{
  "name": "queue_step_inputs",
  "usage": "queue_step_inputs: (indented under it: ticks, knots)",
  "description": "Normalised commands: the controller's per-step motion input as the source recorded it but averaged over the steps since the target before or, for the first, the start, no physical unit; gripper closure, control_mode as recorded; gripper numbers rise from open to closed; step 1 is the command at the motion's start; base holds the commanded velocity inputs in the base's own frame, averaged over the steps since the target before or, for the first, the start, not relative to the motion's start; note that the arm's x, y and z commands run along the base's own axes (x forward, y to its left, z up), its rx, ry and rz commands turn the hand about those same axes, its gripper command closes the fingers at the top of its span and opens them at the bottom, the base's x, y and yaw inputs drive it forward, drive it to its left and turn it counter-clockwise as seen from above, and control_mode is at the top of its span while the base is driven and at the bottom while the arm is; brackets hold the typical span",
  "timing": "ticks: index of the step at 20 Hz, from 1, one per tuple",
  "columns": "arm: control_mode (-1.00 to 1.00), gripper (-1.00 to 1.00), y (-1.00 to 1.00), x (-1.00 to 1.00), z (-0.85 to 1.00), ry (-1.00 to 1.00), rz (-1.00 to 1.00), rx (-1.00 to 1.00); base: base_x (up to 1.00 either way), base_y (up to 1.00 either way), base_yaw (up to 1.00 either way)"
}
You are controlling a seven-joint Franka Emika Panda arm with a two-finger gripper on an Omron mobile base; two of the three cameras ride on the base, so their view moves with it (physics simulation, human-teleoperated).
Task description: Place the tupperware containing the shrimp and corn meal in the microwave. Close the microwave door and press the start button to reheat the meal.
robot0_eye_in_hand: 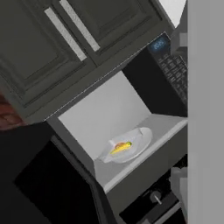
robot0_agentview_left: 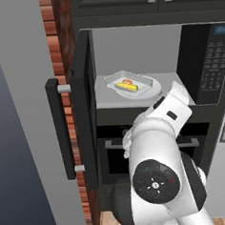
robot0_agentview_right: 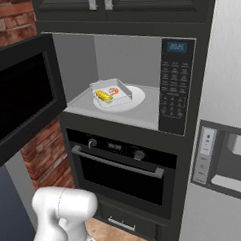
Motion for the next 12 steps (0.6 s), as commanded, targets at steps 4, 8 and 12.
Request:
queue_step_inputs:
  ticks: [4,8,12]
  knots:
    - [-1.0,-1.0,0.8,-0.24,0.0,0.0,0.0,-0.4,0.0,0.0,0.0]
    - [-1.0,-1.0,0.8,-0.01,-0.05,0.0,-0.01,-0.38,0.0,0.0,0.0]
    - [-1.0,-1.0,0.82,0.0,-0.25,0.0,-0.01,-0.31,0.0,0.0,0.0]
